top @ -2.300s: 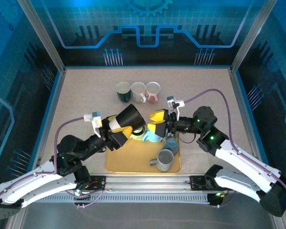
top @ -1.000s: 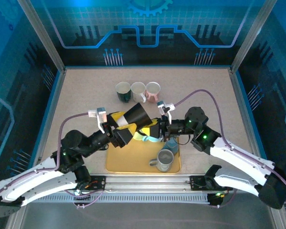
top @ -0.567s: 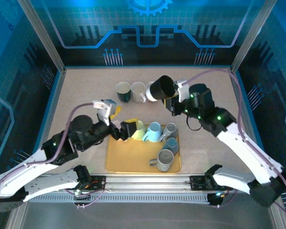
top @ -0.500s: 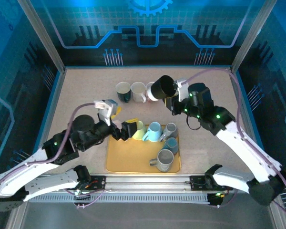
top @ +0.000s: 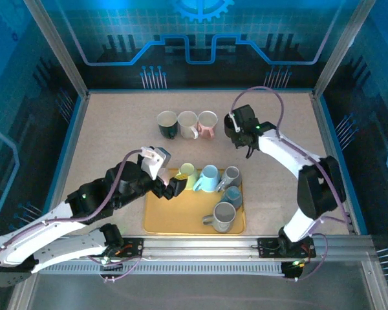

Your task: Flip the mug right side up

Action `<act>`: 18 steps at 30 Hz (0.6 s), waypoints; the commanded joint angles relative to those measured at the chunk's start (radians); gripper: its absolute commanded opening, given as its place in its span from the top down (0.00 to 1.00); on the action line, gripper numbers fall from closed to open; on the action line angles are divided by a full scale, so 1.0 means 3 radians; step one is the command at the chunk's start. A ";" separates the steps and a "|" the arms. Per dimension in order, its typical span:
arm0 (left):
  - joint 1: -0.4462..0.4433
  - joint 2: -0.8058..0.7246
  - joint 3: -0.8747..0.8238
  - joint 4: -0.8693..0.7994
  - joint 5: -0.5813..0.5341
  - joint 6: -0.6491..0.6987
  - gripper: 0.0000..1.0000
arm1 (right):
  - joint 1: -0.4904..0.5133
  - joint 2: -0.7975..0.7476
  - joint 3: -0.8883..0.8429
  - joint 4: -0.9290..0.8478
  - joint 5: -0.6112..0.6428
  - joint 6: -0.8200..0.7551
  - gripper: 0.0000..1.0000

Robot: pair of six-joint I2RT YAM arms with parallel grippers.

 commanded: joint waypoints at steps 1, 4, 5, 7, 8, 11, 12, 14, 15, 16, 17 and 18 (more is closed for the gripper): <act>0.0013 -0.0047 -0.0027 0.0057 0.0071 0.0104 0.01 | -0.0044 0.0150 0.0290 0.0353 0.0047 -0.0029 1.00; 0.0013 -0.0044 -0.0034 0.0062 0.0104 0.0094 0.01 | -0.0087 0.0334 0.0382 0.0354 -0.0109 0.0066 1.00; 0.0012 -0.0039 -0.0038 0.0068 0.0117 0.0096 0.01 | -0.0098 0.0381 0.0405 0.0355 -0.0146 0.0090 1.00; 0.0014 -0.0039 -0.0040 0.0064 0.0128 0.0091 0.01 | -0.0096 0.0472 0.0451 0.0342 -0.0165 0.0102 1.00; 0.0013 -0.0040 -0.0045 0.0058 0.0133 0.0089 0.01 | -0.0100 0.0520 0.0476 0.0317 -0.0166 0.0112 1.00; 0.0013 -0.0033 -0.0045 0.0063 0.0138 0.0093 0.01 | -0.0112 0.0634 0.0527 0.0289 -0.0202 0.0164 1.00; 0.0013 -0.0034 -0.0044 0.0063 0.0141 0.0089 0.01 | -0.0117 0.0659 0.0535 0.0288 -0.0219 0.0183 1.00; 0.0013 -0.0032 -0.0044 0.0063 0.0143 0.0091 0.01 | -0.0124 0.0709 0.0536 0.0302 -0.0213 0.0203 1.00; 0.0013 -0.0024 -0.0042 0.0060 0.0149 0.0087 0.01 | -0.0128 0.0722 0.0530 0.0308 -0.0197 0.0211 1.00; 0.0013 -0.0012 -0.0036 0.0050 0.0157 0.0088 0.01 | -0.0138 0.0740 0.0528 0.0319 -0.0201 0.0216 1.00; 0.0013 0.0006 -0.0028 0.0044 0.0165 0.0085 0.01 | -0.0143 0.0758 0.0528 0.0325 -0.0211 0.0220 1.00; 0.0013 0.0019 -0.0027 0.0039 0.0168 0.0084 0.01 | -0.0148 0.0771 0.0530 0.0327 -0.0207 0.0226 0.99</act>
